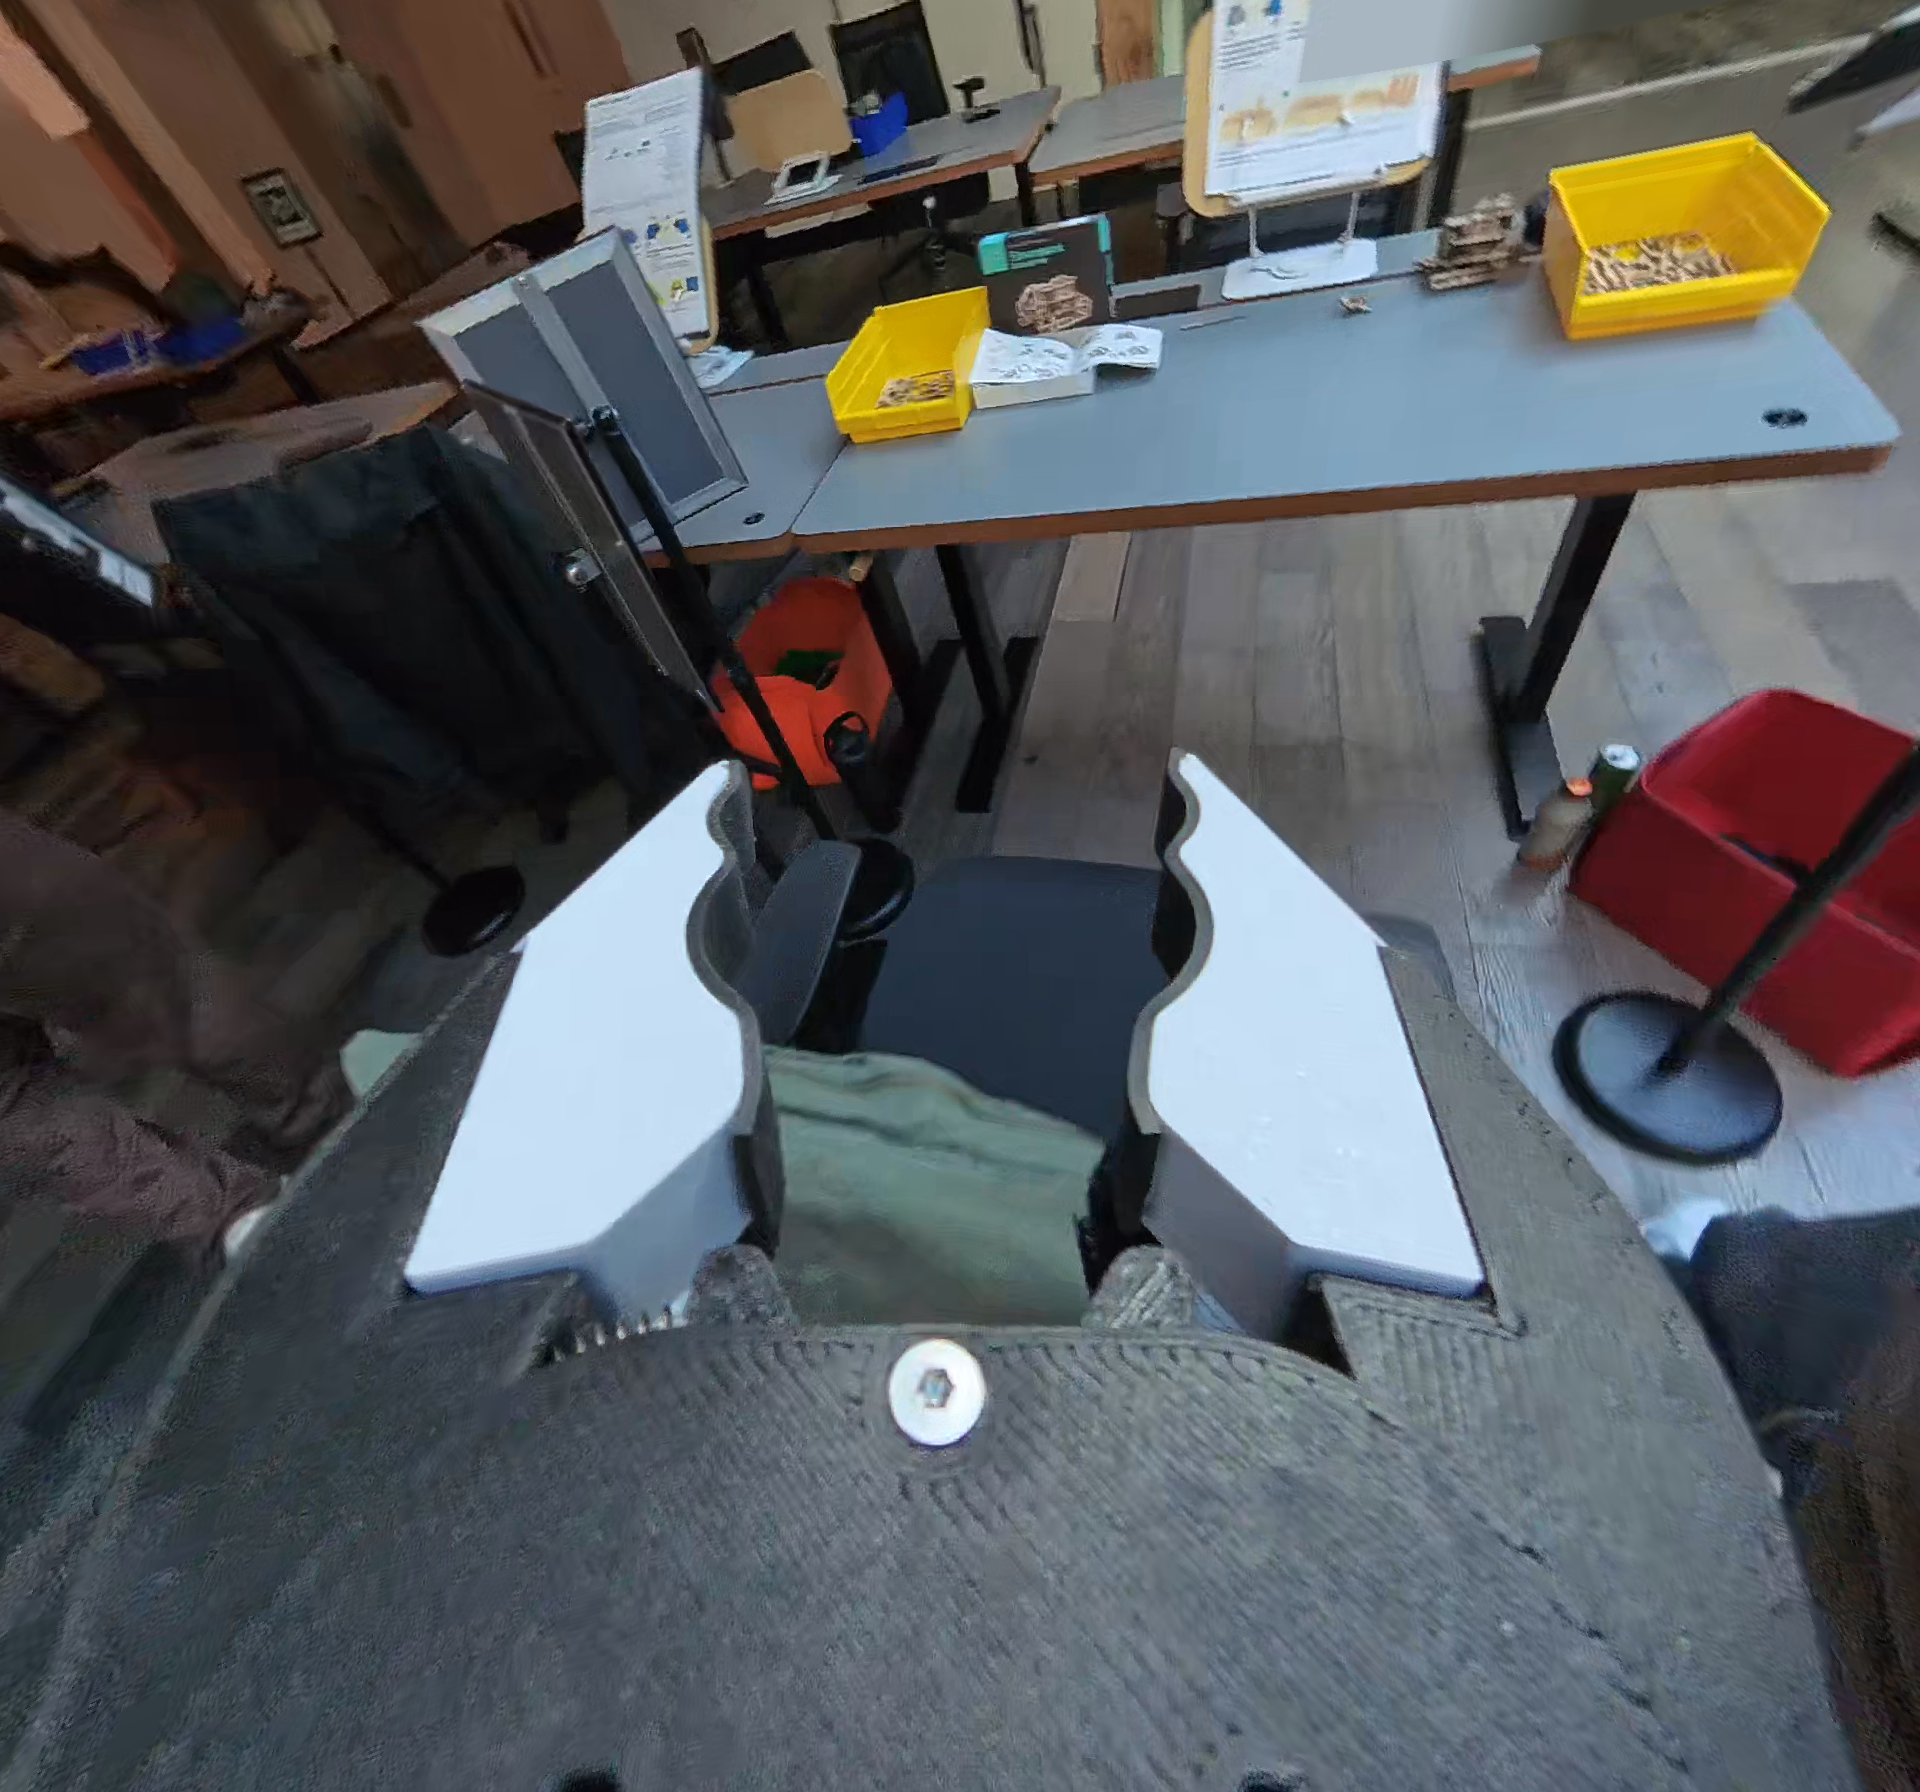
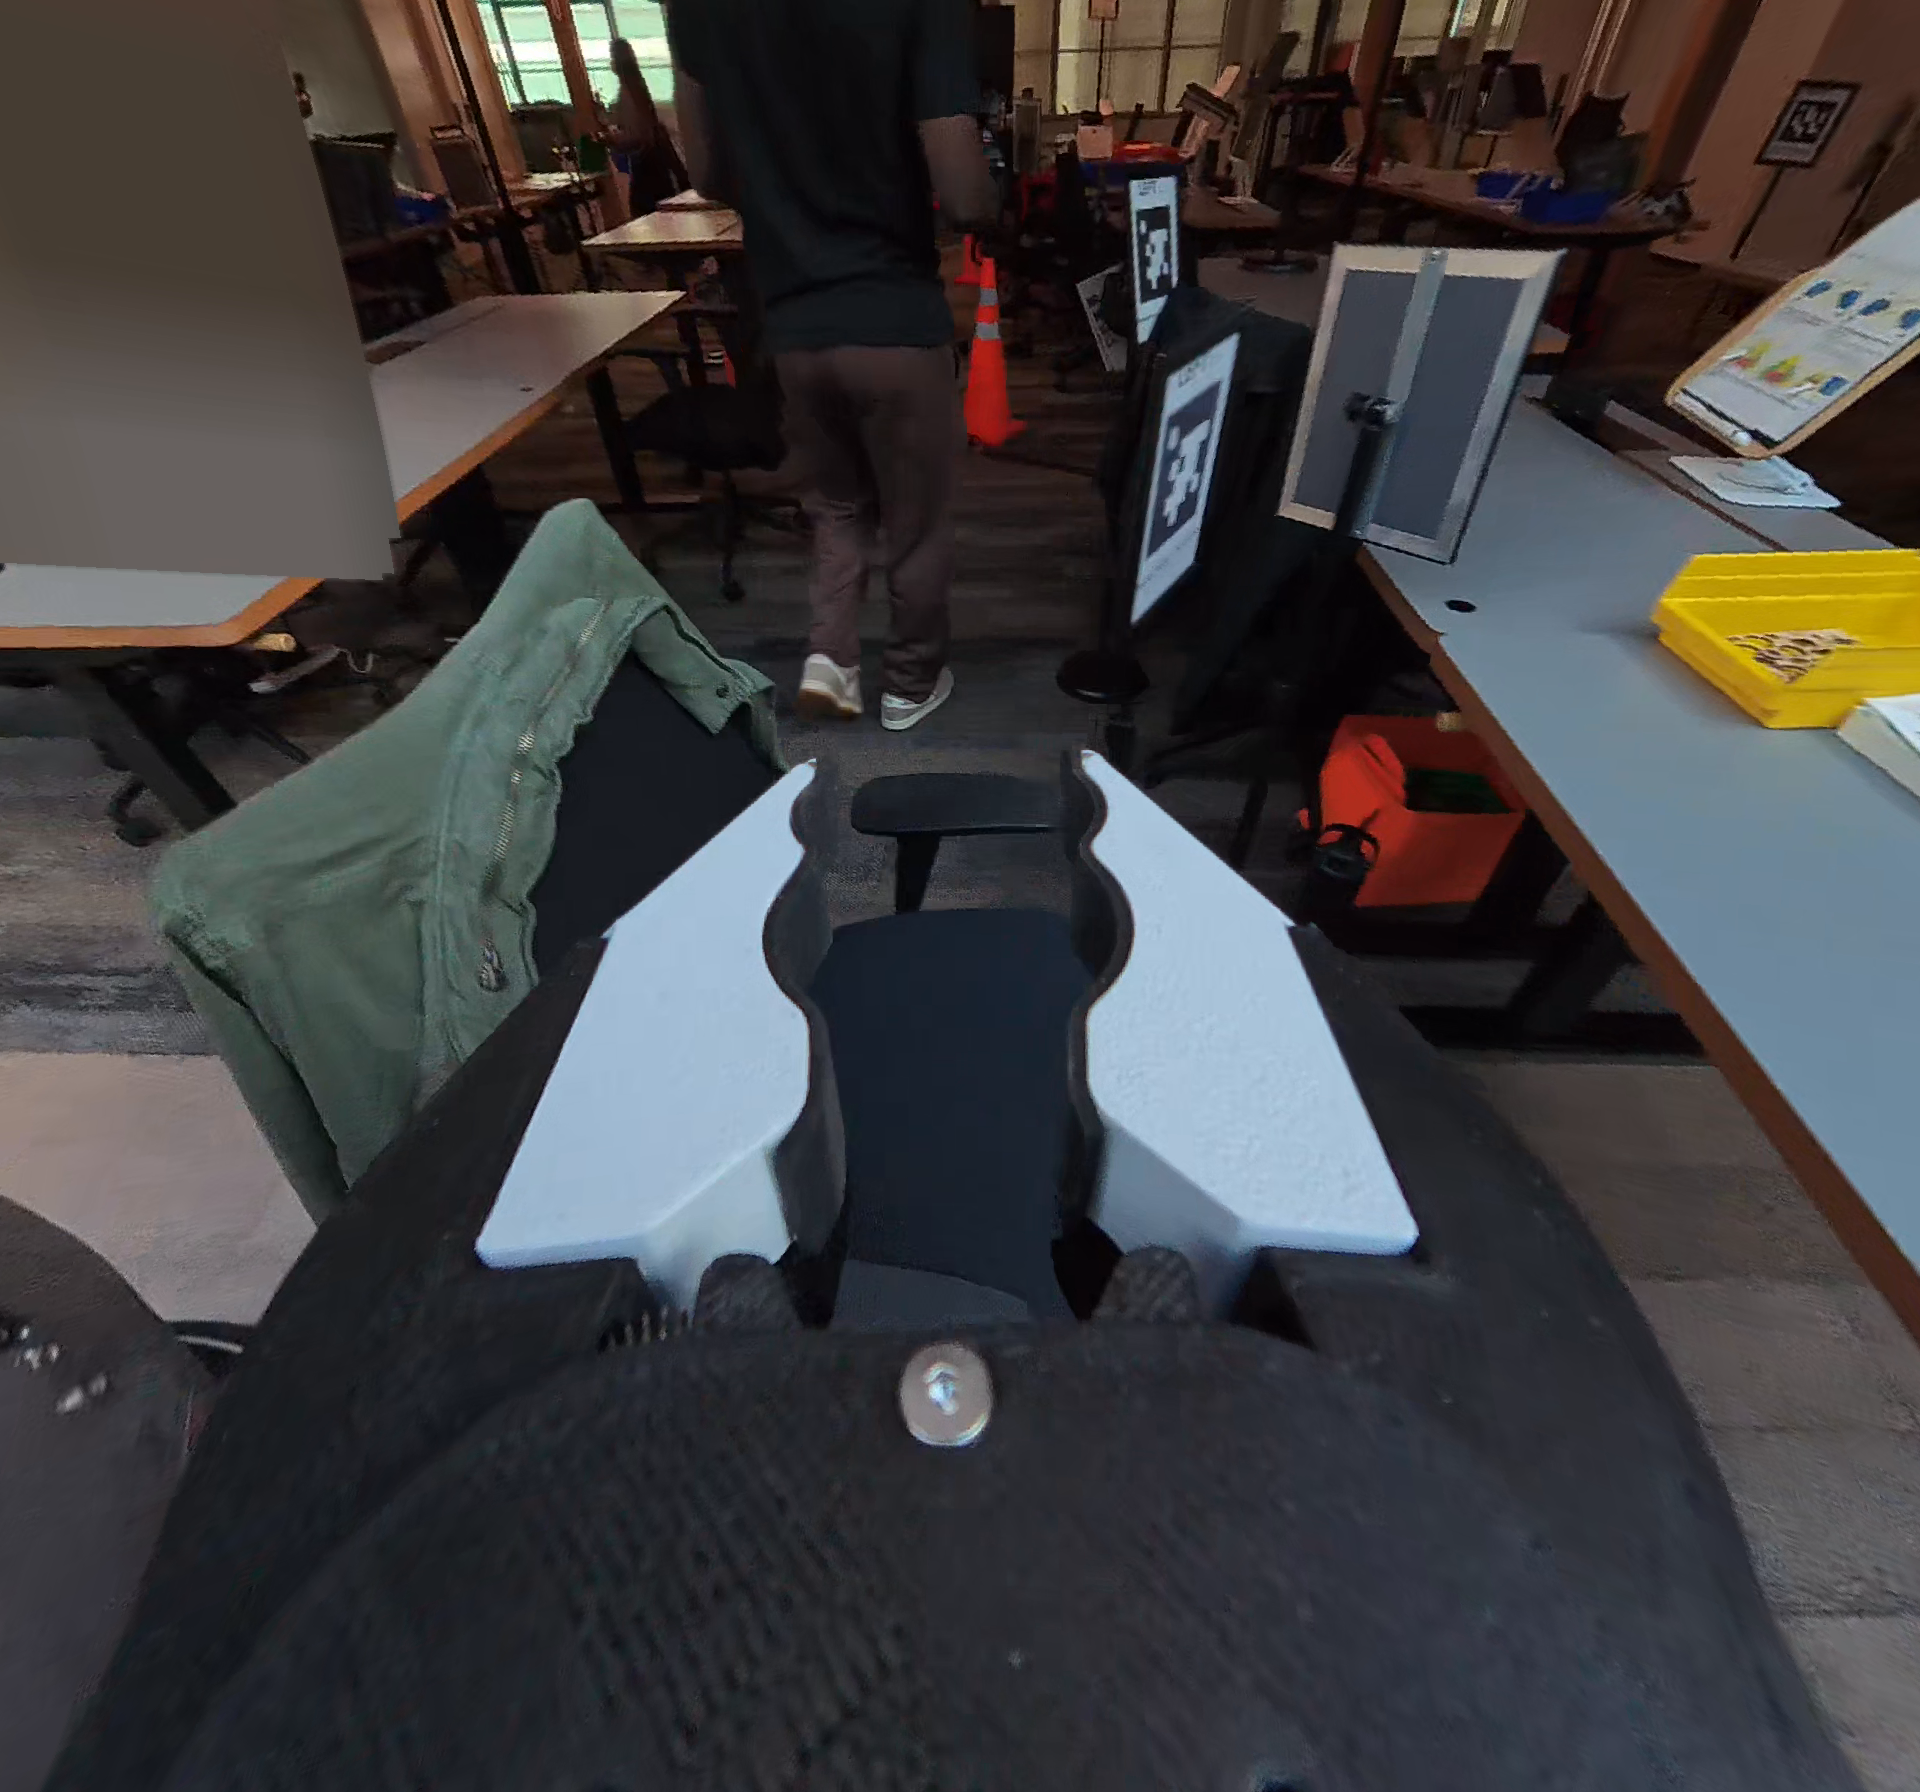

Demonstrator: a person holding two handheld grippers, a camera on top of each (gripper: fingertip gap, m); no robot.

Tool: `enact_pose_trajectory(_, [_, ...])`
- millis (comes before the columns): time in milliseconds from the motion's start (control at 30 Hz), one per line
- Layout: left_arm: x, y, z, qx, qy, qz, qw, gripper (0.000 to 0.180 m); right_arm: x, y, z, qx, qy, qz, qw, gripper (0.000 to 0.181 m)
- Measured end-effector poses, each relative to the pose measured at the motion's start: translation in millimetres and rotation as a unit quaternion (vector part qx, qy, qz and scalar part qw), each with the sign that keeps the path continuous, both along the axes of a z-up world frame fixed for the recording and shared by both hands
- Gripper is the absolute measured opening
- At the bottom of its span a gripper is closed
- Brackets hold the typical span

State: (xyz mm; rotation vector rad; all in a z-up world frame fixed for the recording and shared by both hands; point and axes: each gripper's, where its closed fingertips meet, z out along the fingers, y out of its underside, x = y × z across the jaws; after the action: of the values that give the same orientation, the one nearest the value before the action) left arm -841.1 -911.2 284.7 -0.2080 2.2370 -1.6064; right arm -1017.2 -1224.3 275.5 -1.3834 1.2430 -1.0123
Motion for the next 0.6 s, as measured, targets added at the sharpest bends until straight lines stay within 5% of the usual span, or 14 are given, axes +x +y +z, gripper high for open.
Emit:
enact_pose_trajectory(300, [70,107,8,-0.061,0.040,-0.192,0.979,0.069,123,244,-7,0.007,-0.021,-0.007,1.000,0.045])
enact_pose_trajectory(500, [104,111,-53,0.057,0.033,-0.304,0.950,0.080,139,310,-21,0.001,0.036,-0.004,0.999,0.045])
enact_pose_trajectory(600, [118,113,-81,0.121,0.039,-0.357,0.926,0.072,151,335,-38,0.038,0.069,0.014,0.997,0.046])
